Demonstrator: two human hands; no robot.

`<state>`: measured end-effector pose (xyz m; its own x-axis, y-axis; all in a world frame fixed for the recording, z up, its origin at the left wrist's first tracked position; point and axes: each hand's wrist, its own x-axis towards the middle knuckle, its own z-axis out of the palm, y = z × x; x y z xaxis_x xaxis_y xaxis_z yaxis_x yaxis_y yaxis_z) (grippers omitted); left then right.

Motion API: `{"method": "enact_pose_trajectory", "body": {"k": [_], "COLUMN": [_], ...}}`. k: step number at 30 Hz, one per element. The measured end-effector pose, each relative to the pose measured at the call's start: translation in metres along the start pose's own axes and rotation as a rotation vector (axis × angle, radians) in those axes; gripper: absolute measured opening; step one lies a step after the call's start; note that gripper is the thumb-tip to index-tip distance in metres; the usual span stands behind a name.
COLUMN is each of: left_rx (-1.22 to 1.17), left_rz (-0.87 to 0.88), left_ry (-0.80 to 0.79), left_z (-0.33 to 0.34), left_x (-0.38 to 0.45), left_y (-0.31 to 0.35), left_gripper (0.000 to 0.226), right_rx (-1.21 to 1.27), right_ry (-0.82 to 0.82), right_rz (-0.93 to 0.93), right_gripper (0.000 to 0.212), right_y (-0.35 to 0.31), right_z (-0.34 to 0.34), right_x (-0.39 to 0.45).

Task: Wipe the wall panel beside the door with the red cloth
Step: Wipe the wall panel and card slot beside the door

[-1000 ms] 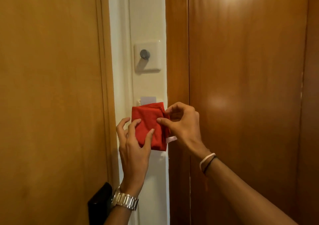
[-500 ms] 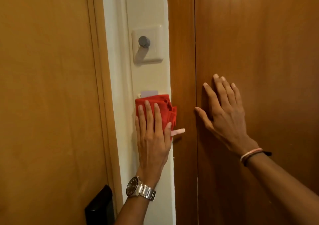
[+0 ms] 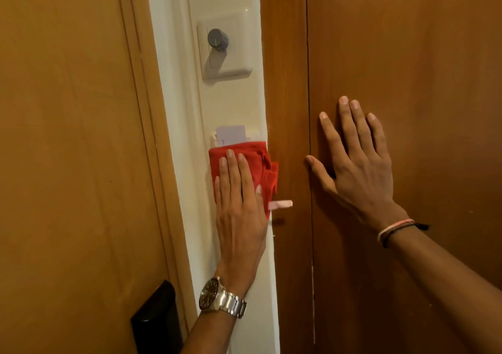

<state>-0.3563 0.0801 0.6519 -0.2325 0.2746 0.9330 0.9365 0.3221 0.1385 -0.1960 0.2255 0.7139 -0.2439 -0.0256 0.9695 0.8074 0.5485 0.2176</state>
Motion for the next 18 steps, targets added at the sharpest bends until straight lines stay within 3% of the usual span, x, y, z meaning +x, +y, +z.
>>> {"method": "enact_pose_trajectory", "body": {"k": [3,7,12,15,16,18], "left_rx": [0.014,-0.080,0.010,-0.086,-0.084,-0.027], "left_rz": [0.094,-0.067,0.136,-0.110,-0.108,0.052], "left_ry": [-0.041,-0.012,-0.023,0.010,0.003,-0.004], "left_z": [-0.003,-0.011,-0.002,-0.005,-0.004,-0.001], "left_x": [-0.005,0.021,0.000,0.018,0.016,0.000], "left_y": [-0.007,-0.009,-0.016,-0.013,-0.008,-0.004], "left_gripper": [0.065,0.067,0.065,0.063,0.062,0.061], "right_rx": [-0.003,0.002,-0.009,-0.012,-0.011,-0.011], "right_ry": [0.010,0.006,0.022,0.020,0.022,0.029], "right_rz": [-0.007,-0.013,-0.015,-0.018,-0.016,-0.017], "right_gripper": [0.077,0.077,0.077,0.077,0.077,0.077], "right_y": [0.001,0.002,0.002,0.002,0.002,0.001], "right_z": [-0.001,0.000,0.002,0.003,0.004,0.004], "right_x": [0.001,0.000,-0.001,-0.002,-0.002,-0.001]}}
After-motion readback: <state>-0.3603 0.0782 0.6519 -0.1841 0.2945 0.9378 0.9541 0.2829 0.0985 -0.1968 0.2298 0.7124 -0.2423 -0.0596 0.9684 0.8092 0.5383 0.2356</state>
